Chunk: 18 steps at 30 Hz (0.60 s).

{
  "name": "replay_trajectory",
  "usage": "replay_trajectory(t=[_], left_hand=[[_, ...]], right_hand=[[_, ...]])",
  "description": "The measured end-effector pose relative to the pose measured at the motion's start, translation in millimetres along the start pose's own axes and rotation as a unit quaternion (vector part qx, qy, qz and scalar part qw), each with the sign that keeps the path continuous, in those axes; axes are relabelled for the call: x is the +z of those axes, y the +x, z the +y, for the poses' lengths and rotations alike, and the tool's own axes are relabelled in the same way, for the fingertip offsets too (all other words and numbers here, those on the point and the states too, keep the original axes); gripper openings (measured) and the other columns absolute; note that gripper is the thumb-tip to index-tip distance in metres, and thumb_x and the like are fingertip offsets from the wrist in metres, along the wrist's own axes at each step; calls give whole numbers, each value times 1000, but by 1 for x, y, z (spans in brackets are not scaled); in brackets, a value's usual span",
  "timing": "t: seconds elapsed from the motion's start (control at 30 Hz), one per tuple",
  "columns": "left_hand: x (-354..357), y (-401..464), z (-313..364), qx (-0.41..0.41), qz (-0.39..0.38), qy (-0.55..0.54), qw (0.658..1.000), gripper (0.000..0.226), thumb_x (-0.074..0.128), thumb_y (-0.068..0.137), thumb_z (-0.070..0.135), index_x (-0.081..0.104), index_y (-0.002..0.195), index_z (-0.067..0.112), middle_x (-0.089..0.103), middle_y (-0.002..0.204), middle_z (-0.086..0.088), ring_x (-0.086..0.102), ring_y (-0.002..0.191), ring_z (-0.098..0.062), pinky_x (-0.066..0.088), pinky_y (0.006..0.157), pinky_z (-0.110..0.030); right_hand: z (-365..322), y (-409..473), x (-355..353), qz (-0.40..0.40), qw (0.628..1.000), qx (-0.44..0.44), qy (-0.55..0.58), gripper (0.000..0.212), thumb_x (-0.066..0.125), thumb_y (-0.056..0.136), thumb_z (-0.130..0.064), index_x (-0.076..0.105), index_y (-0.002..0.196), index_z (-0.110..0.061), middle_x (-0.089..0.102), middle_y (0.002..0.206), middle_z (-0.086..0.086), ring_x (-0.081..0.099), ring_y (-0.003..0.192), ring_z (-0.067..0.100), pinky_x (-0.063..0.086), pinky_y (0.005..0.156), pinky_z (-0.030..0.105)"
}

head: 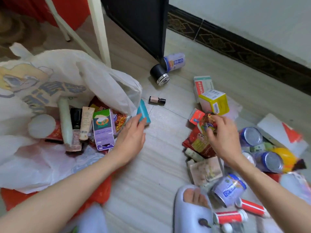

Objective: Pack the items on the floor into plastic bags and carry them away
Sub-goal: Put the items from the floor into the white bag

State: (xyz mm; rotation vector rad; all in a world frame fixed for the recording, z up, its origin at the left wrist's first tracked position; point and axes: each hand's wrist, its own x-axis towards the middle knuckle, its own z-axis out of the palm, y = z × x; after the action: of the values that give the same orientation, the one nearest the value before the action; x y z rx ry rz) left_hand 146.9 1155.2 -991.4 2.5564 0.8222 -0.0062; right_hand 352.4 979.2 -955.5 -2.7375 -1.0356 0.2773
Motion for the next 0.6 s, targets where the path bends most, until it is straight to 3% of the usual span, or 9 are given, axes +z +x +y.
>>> replay_trajectory(t=[0.1,0.17,0.27,0.33,0.4,0.5,0.6], left_hand=[[13,33,11,-13,-18,36,999,52,61,76,3,46,125,-8,43,133,-30,42,123,-44,32,104,-51],[23,44,15,-25,-26,72,997,57,53,83,9,33,135,-6,27,144,-29,27,134,-41,20,111,-46],[31,50,16,-84,-68,133,985,65,42,92,22,9,143,-2,2,151,-26,7,141,-35,6,115,-37],[33,48,15,-77,-83,176,978,65,39,93,24,5,143,0,-2,152,-25,5,141,-35,6,115,-37],[36,39,10,-39,-80,194,977,65,44,92,25,13,143,-2,8,152,-24,15,139,-37,14,114,-40],[41,20,6,24,-47,162,985,54,69,71,20,56,118,-2,49,132,-24,50,118,-38,43,97,-45],[42,3,7,39,-15,75,996,32,64,73,18,62,100,1,59,112,-18,51,102,-32,54,80,-43]], right_hand=[[22,13,2,-36,995,22,-85,54,67,75,-20,49,122,0,55,119,23,49,111,40,35,97,50],[25,18,4,-61,990,36,-118,58,67,76,-27,47,123,-1,57,114,23,51,108,40,33,98,51],[22,20,5,-71,988,29,-134,56,72,72,-25,51,118,0,57,103,24,52,99,41,38,90,50],[17,21,1,-81,989,13,-123,53,73,72,-24,53,115,0,55,104,23,51,98,41,42,83,47],[11,22,-3,-113,989,13,-96,47,70,76,-26,56,114,-3,53,108,19,48,103,37,44,79,43],[6,17,-8,-141,987,5,-76,37,66,78,-27,61,109,-7,50,106,14,45,106,32,43,79,39],[5,6,-10,-152,987,-27,-52,42,65,79,-22,59,118,-8,52,113,15,46,108,33,41,87,39]])
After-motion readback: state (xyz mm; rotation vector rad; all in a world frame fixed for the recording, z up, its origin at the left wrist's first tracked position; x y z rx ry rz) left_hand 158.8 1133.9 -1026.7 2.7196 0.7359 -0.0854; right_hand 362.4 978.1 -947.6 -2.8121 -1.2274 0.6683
